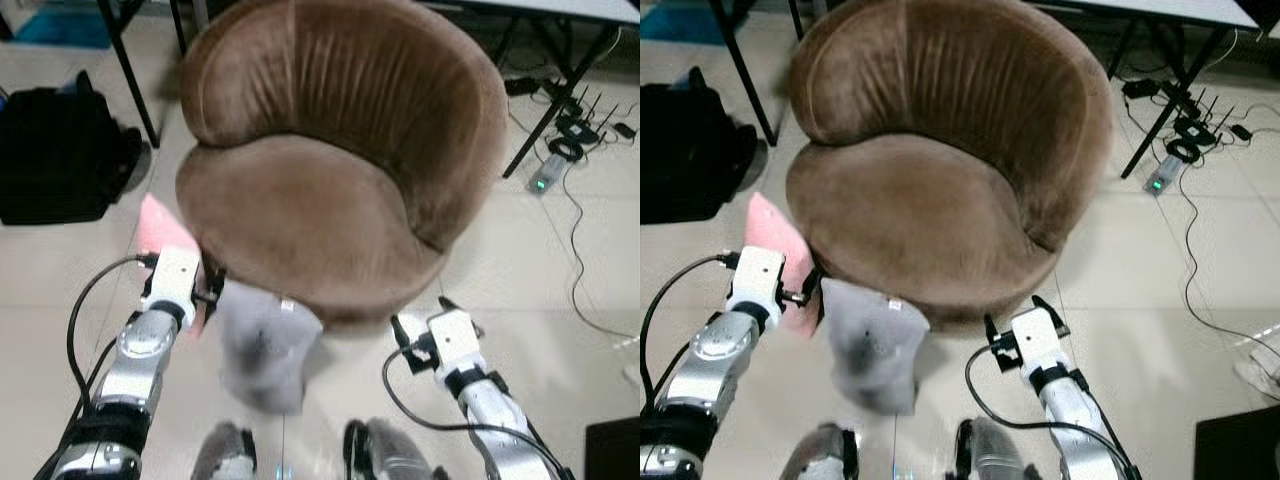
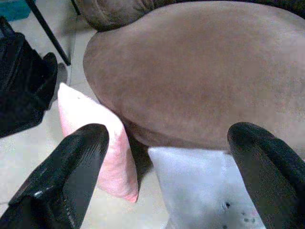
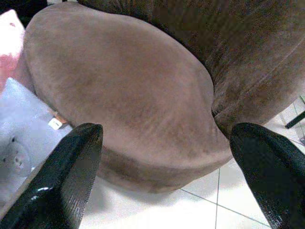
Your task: Move the pillow to the sofa from floor
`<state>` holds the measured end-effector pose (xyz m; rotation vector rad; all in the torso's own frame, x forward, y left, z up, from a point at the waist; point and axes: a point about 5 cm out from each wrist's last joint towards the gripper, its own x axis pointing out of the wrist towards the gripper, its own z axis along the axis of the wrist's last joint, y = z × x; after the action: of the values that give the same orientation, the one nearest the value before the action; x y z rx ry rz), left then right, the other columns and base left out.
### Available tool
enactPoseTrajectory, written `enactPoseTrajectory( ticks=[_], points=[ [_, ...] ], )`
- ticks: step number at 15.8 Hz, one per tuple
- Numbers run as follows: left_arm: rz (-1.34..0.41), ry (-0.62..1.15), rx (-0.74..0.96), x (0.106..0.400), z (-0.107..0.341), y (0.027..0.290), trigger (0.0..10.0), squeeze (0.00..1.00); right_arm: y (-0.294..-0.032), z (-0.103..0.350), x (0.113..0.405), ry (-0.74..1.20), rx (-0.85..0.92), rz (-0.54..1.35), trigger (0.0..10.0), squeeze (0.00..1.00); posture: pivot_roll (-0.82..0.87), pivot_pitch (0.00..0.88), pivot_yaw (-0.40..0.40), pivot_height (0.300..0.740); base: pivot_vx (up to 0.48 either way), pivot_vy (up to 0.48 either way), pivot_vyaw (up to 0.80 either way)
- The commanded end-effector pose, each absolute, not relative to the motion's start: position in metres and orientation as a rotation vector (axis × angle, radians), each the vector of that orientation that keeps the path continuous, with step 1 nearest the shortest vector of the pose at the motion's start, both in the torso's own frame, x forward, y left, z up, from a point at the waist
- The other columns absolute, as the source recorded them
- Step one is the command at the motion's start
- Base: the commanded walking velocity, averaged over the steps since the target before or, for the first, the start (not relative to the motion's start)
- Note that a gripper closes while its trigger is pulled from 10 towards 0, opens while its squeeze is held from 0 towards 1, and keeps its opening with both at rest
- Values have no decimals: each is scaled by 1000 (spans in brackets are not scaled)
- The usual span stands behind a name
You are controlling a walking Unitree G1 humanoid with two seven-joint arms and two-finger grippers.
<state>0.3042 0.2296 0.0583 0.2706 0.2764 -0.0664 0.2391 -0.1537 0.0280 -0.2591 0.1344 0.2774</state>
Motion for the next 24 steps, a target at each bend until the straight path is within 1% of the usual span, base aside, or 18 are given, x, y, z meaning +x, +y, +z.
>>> enactPoseTrajectory(
  ticks=[1,4,5,6,7,8,9,11,13,14,19,21,23,24],
  points=[
    [-58,307,256,300,50,228,10000,0,-157,26,236,164,-265,273,10000,0,83,190,-78,642,0,0,0],
    [-18,321,188,298,46,231,10000,0,-153,35,232,187,-267,277,10000,0,82,185,-77,612,0,0,0],
    [-83,165,127,293,56,219,10000,0,-158,45,235,116,-234,215,10000,0,83,182,-77,598,0,0,0],
    [-116,48,108,284,64,210,10000,0,-159,55,235,39,-205,174,10000,0,84,169,-73,583,0,0,0],
    [-127,17,73,272,63,201,10000,0,-157,59,233,14,-191,150,10000,0,85,168,-71,568,0,0,0],
    [-152,-4,77,261,61,191,10000,0,-155,58,230,15,-186,136,10000,0,88,168,-72,553,0,0,0],
    [-147,2,70,256,58,190,10000,0,-150,55,227,16,-205,151,10000,0,96,165,-71,538,0,0,0],
    [-127,5,63,248,54,196,10000,0,-146,50,224,20,-209,162,10000,0,110,159,-74,508,0,0,0],
    [-91,-41,110,244,58,199,10000,0,-146,53,222,-14,-238,168,10000,0,111,159,-75,508,0,0,0],
    [-107,-56,144,242,59,199,10000,0,-145,55,222,-31,-251,177,10000,0,110,161,-75,508,0,0,0],
    [-107,-52,145,238,59,193,10000,0,-141,58,218,-52,-246,154,10000,0,94,170,-75,508,0,0,0],
    [-124,-83,184,233,60,190,10000,0,-136,59,218,-68,-250,150,10000,0,89,176,-76,508,0,0,0],
    [-152,-100,201,230,60,178,10000,0,-119,62,217,-63,-255,164,10000,0,83,199,-76,508,0,0,0],
    [-143,-95,192,229,59,179,10000,0,-109,65,215,-59,-258,174,10000,0,76,204,-76,508,0,0,0]
  ],
)
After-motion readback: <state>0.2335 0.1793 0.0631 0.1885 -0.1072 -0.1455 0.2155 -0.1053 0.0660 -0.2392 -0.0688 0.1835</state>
